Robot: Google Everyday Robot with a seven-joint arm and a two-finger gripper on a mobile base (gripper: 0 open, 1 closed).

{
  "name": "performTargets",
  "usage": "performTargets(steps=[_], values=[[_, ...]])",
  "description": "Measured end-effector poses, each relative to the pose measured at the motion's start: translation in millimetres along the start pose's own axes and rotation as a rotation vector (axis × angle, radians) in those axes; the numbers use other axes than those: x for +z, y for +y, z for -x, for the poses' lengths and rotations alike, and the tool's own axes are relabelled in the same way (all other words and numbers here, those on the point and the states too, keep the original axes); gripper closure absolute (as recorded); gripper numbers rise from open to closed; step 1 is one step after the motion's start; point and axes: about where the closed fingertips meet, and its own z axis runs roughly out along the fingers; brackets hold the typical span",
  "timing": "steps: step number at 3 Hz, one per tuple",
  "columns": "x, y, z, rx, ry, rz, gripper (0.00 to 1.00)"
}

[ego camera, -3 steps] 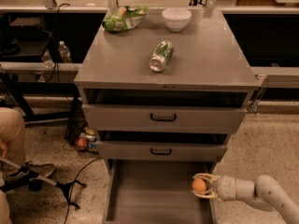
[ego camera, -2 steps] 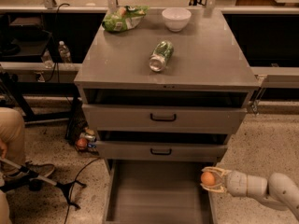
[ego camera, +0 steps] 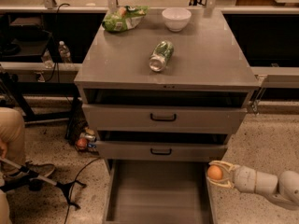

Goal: Pick orange from bottom drawer and place on counter

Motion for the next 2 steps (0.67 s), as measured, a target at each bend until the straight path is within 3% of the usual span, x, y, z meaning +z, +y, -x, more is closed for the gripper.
performTargets(steps=[2], values=[[-64.4, -49.9, 50.9, -0.058, 0.028, -0.182, 1.00]])
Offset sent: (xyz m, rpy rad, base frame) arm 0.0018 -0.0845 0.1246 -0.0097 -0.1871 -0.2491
